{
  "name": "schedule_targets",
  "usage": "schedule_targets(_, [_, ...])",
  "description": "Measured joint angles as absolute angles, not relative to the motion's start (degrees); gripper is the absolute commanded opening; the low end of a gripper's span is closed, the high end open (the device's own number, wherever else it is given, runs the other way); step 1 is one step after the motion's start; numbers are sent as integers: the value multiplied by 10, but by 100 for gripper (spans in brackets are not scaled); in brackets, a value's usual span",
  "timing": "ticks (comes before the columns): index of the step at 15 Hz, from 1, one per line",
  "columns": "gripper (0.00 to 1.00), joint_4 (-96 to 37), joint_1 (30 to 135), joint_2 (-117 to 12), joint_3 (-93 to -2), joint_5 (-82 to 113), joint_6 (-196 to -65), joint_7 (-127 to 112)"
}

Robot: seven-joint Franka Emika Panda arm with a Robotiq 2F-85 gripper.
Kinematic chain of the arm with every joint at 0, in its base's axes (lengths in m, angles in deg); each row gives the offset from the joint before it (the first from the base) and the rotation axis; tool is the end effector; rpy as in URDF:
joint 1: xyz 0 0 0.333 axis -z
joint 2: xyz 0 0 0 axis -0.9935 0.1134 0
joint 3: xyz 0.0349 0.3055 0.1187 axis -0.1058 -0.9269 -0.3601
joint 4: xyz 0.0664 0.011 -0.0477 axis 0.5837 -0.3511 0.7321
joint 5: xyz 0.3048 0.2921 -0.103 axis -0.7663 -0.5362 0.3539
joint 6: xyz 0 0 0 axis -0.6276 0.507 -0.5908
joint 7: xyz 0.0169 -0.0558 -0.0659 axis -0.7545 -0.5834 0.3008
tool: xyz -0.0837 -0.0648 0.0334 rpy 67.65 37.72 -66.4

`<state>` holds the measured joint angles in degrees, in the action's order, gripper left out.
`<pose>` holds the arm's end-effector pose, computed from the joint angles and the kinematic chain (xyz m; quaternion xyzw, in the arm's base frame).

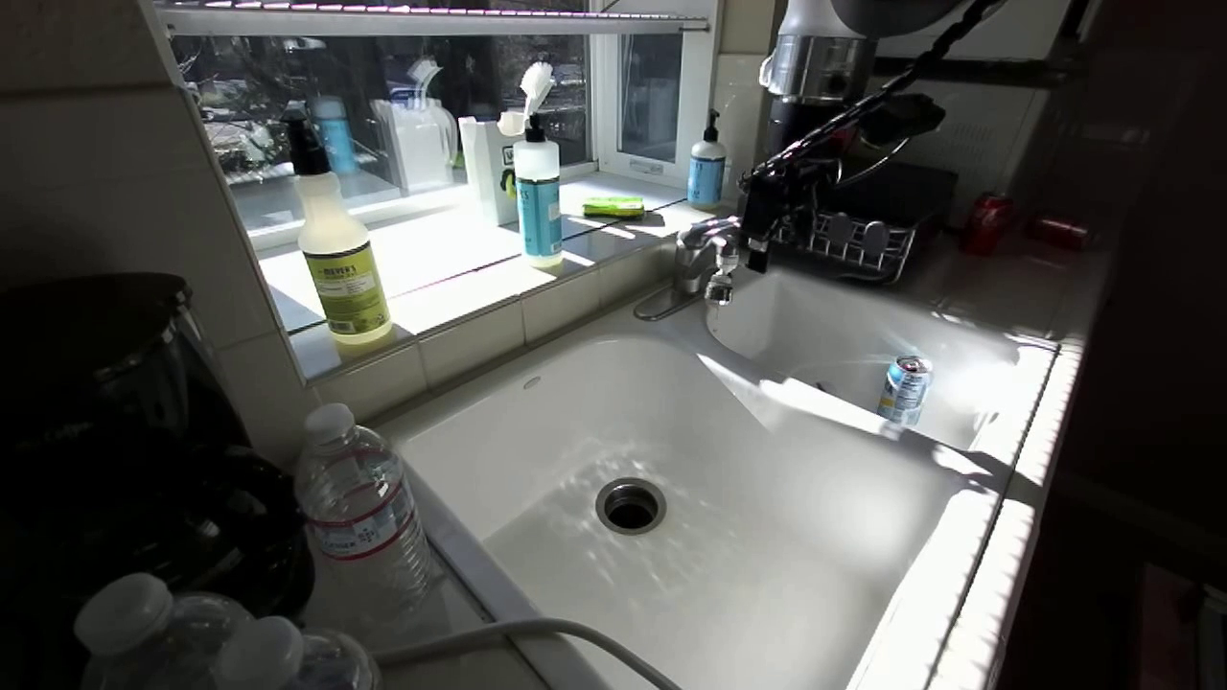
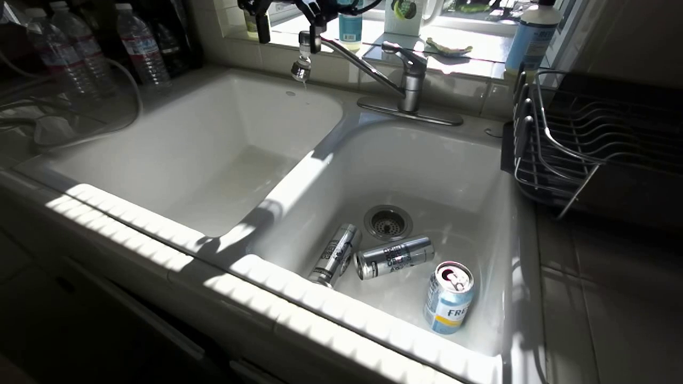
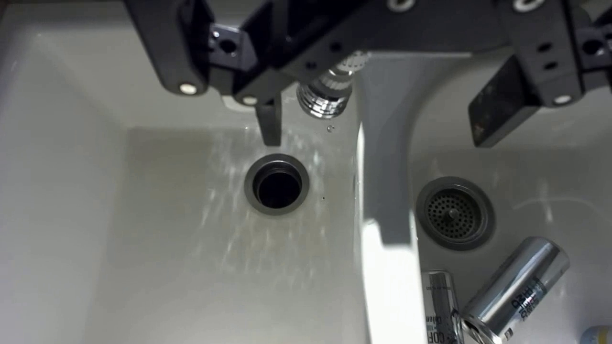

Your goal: Turn the tap faucet to the right

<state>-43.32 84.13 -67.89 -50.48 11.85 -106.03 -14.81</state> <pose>0.6126 -0.0192 0.5044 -0.9997 -0.0085 -0.0230 0.0029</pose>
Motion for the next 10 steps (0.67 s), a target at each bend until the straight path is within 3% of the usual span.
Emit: schedule_targets(10, [100, -414, 846, -661, -501, 121, -1062, 40])
